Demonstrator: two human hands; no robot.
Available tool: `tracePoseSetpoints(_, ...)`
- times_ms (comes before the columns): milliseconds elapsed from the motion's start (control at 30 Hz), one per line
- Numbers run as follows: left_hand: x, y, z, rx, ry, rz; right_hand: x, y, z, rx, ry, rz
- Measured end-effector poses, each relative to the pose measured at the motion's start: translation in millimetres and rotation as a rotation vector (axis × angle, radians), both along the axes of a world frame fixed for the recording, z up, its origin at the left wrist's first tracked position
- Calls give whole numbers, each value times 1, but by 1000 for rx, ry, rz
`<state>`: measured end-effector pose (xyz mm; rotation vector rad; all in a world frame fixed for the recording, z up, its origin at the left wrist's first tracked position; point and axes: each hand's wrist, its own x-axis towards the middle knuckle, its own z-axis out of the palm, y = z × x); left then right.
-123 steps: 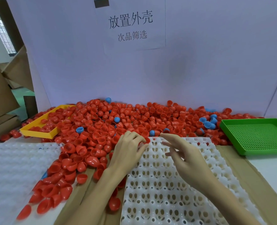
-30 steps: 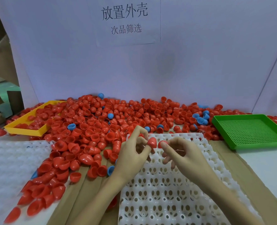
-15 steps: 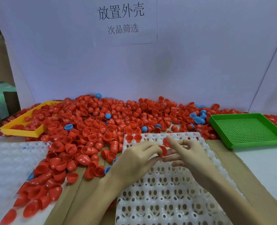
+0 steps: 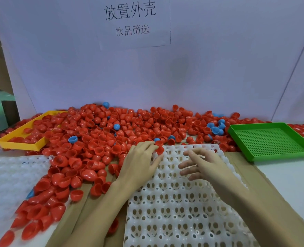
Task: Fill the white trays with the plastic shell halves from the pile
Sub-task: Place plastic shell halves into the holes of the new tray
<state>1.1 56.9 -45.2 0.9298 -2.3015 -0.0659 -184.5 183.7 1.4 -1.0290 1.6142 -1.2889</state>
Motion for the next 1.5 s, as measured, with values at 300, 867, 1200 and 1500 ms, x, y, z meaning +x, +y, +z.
tracePoseSetpoints(300, 3, -2, 3, 59, 117, 23, -1, -1, -2, 9, 25, 29)
tracePoseSetpoints(867, 34, -39, -3, 210, 1, 91, -1, -1, -5, 15, 37, 51)
tracePoseSetpoints(1200, 25, 22, 28, -88, 344, -405, 4, 6, 4, -154, -171, 169)
tracePoseSetpoints(1500, 14, 47, 31, -41, 431, -448, 12, 11, 8, -244, -199, 231)
